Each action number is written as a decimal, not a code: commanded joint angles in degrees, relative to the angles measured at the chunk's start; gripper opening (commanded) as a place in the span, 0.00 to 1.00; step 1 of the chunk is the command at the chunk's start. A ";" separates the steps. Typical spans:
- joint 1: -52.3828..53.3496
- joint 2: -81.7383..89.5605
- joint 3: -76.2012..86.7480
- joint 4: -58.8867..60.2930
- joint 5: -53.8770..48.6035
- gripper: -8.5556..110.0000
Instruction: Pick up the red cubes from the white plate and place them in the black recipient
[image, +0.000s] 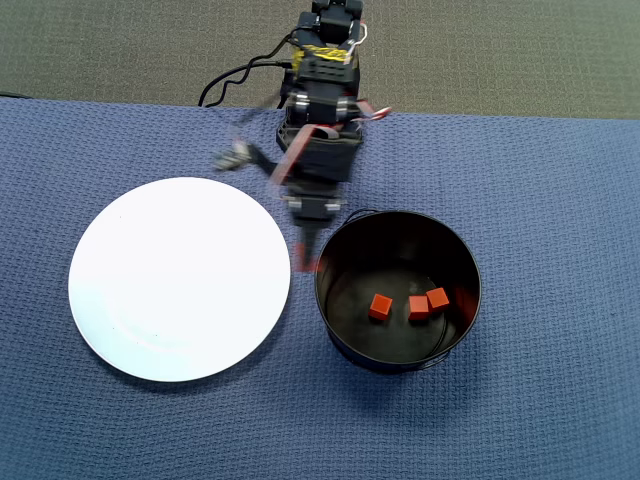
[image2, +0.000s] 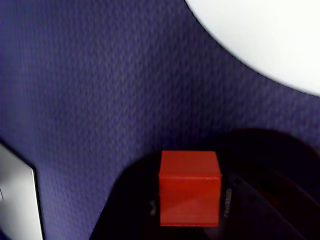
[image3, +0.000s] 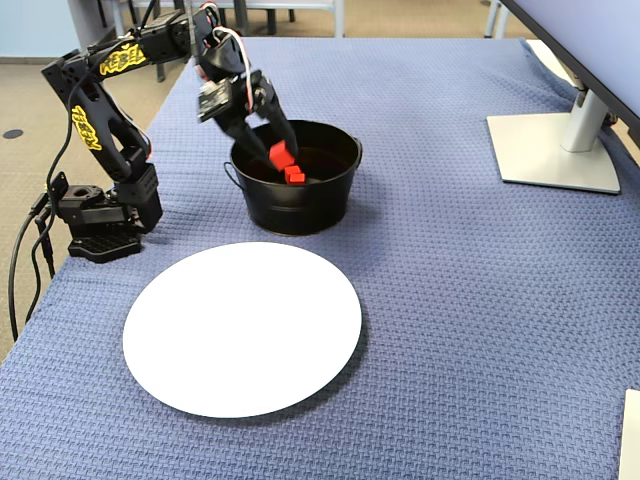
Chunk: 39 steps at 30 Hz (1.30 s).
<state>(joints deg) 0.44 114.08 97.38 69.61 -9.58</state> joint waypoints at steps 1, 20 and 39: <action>-13.27 6.06 7.38 -6.33 0.70 0.17; 2.29 31.29 30.41 -3.69 0.79 0.19; 3.96 50.80 61.79 -10.11 0.00 0.09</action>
<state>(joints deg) 3.96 163.74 158.47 61.61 -9.23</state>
